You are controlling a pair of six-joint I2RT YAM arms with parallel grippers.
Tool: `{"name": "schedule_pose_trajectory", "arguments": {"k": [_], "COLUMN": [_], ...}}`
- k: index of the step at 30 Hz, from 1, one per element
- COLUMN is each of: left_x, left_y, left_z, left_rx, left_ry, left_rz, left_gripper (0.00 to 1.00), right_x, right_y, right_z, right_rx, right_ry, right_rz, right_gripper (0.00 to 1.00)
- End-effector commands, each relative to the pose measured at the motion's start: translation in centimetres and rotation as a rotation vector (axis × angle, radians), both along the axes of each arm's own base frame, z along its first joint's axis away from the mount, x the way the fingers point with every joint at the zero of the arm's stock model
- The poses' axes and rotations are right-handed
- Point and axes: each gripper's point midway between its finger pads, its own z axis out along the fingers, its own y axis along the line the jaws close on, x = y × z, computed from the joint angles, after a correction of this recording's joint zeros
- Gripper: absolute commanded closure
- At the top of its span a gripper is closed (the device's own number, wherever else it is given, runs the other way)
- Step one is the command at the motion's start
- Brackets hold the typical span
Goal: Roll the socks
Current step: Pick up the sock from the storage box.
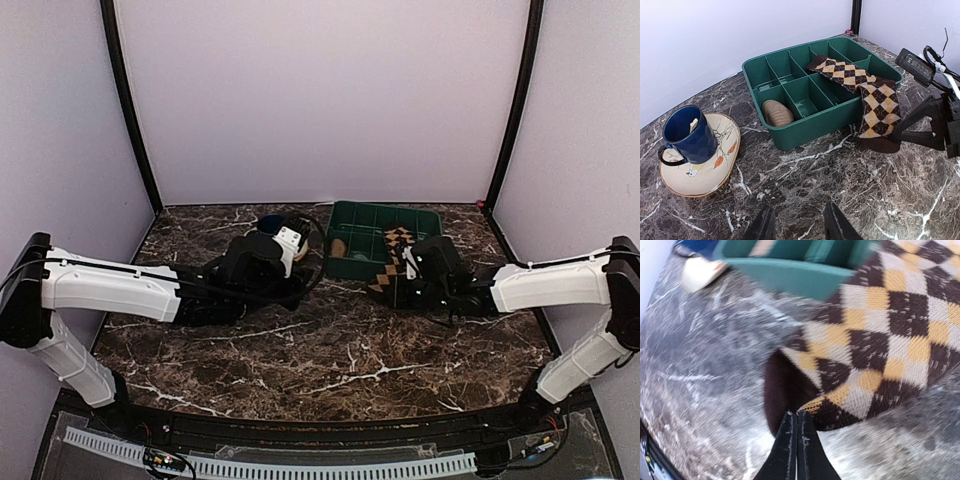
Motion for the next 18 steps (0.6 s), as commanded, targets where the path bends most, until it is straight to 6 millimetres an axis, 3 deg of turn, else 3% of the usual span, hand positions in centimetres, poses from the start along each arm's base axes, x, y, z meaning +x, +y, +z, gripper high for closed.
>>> {"name": "schedule_pose_trajectory", "arguments": {"k": [1,10,14,18], "left_x": [-0.2,-0.5,-0.9,-1.4], "left_y": [0.9,1.8,2.9,4.2], "left_z": [1.5,2.3,2.1,0.6], "left_rx": [0.004,-0.006,-0.012,-0.002], "left_ry": [-0.031,-0.043,-0.037,-0.005], "left_rz": [0.014,0.023,0.042,0.065], "left_gripper": [0.63,0.63,0.63,0.64], "right_x": [-2.3,-7.4,-10.0,-12.6], "right_y": [2.8,7.5,10.6,13.9], "right_z": [3.5,4.6,2.8,-0.7], "right_rx": [-0.002,0.027,0.029,0.019], "right_ry": [-0.056,-0.041,0.010,0.093], "right_rz": [0.076,0.182,0.259,0.358], "right_gripper": [1.00,1.00,1.00,1.00]}}
